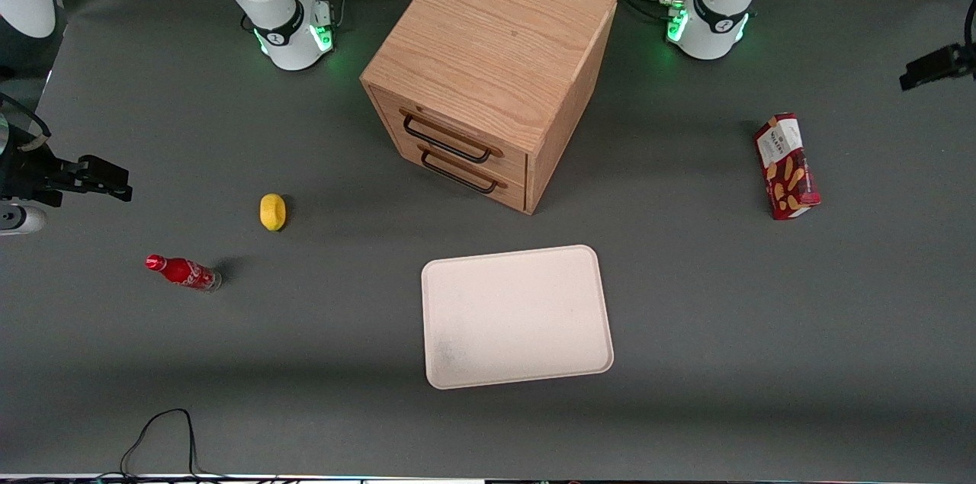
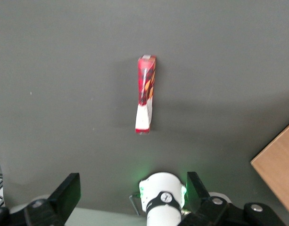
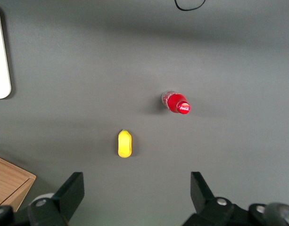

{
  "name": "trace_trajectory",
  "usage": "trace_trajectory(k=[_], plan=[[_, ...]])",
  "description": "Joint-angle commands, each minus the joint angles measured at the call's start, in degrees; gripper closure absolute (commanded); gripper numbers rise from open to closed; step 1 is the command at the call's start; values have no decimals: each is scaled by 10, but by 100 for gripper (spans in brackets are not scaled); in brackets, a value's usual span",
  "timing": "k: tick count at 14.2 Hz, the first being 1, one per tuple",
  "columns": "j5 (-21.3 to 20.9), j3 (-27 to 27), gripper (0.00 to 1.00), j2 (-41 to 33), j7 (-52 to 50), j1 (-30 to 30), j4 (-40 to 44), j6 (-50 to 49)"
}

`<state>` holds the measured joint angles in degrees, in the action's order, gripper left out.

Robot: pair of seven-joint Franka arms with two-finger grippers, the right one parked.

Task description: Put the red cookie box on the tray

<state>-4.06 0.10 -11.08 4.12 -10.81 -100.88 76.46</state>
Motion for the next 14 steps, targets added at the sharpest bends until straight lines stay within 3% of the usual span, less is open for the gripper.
trace_trajectory(k=[1,3,7,14], plan=[[-7,-4,0,-130,17,-13,-157,58],[-7,1,0,-174,17,-13,-215,82],[-6,1,0,-176,17,-12,-253,119],[-6,8,1,-144,18,-18,-435,373]])
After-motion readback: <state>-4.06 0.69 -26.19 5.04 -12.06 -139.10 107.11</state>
